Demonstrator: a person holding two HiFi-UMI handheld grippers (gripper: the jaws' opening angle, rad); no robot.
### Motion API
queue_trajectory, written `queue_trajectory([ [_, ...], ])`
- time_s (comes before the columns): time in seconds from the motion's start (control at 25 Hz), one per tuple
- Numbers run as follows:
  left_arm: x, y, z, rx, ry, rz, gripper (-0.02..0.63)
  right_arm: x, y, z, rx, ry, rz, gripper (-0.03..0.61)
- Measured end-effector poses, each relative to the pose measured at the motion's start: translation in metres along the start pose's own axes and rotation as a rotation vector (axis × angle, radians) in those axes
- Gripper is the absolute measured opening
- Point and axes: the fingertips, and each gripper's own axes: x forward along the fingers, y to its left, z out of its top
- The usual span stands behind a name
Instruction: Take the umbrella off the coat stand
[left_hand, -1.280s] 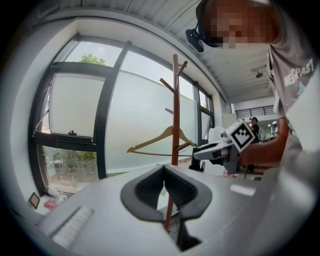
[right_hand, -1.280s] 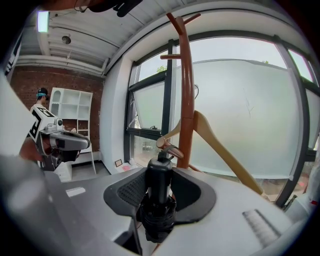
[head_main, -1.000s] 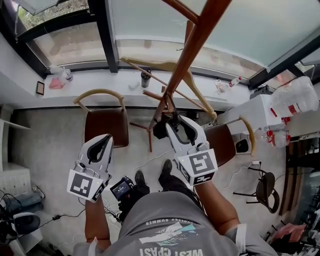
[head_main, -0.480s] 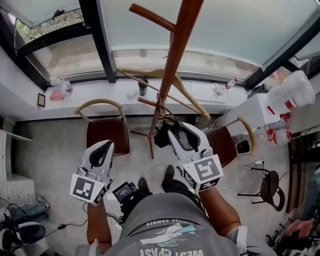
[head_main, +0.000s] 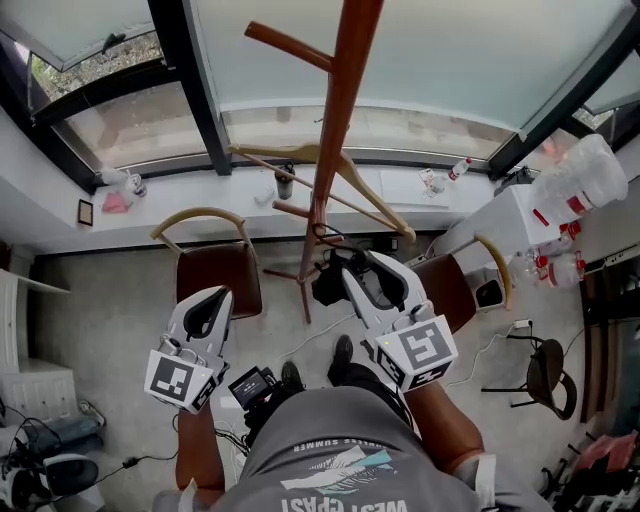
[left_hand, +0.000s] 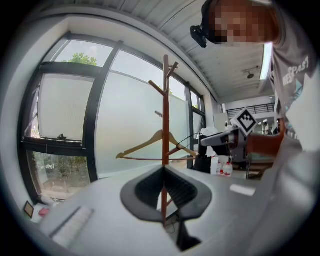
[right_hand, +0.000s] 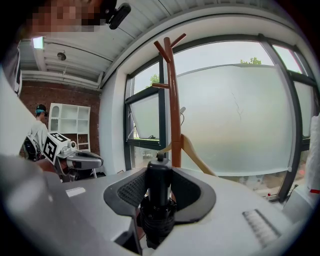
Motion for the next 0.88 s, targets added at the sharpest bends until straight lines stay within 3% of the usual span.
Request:
queue_trajectory([
  [0.88, 0.003, -0.013, -0.006, -0.019, 0.022, -0.023, 0.002, -0.019, -0.001, -0.001, 0.003, 0.013, 0.016, 0.147],
])
